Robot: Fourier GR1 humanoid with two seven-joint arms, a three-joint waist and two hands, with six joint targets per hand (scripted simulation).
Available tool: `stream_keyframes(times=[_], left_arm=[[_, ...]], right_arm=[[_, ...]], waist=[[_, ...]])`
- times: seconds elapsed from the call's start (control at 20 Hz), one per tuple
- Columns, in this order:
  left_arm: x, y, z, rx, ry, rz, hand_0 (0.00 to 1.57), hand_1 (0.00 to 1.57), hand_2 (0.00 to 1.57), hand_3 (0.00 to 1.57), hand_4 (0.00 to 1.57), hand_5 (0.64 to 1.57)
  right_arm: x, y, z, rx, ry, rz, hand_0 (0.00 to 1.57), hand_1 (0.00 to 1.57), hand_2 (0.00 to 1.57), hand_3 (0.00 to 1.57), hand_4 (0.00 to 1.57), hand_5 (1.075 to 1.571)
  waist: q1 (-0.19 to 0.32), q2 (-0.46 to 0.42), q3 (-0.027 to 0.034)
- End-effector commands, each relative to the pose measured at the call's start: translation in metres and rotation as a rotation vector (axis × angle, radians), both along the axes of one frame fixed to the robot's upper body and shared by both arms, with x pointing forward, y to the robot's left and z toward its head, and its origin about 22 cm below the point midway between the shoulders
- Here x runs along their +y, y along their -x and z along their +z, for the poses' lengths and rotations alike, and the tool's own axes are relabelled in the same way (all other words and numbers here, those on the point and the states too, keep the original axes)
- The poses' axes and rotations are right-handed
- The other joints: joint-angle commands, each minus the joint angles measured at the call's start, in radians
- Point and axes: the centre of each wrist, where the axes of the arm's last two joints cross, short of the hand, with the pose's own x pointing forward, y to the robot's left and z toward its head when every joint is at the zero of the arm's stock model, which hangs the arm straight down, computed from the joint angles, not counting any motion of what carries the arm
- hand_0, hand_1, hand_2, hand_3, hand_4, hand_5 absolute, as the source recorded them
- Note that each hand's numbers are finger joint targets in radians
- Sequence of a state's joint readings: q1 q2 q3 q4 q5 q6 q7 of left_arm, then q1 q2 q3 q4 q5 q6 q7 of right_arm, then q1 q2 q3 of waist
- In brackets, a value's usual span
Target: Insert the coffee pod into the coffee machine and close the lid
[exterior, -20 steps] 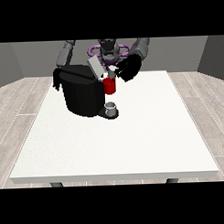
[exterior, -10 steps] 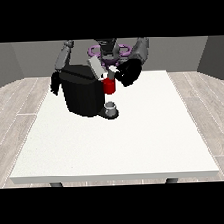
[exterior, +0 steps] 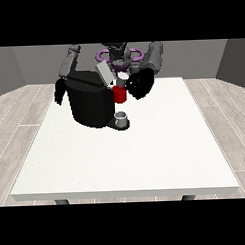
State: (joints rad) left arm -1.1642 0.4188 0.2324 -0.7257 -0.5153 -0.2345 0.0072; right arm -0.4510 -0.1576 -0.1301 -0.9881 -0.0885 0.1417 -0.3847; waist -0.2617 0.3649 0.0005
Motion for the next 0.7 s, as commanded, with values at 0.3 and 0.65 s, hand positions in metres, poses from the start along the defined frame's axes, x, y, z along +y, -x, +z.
stream_keyframes(times=[0.3, 0.65], left_arm=[[-0.014, -0.005, -0.009, 0.014, 0.020, 0.019, 1.37, 1.37, 1.38, 1.26, 0.55, 1.571], [-0.015, 0.012, -0.117, 0.081, 0.268, -0.164, 0.00, 0.00, 0.00, 0.00, 0.00, 1.571]], right_arm=[[0.011, -0.006, 0.001, 0.036, -0.013, 0.013, 0.00, 0.00, 0.00, 0.00, 0.31, 1.571], [-0.014, 0.043, -0.051, 0.070, -0.063, -0.022, 0.00, 0.00, 0.00, 0.00, 0.27, 1.571]], waist=[[-0.010, -0.023, -0.0003], [0.092, -0.163, -0.0010]])
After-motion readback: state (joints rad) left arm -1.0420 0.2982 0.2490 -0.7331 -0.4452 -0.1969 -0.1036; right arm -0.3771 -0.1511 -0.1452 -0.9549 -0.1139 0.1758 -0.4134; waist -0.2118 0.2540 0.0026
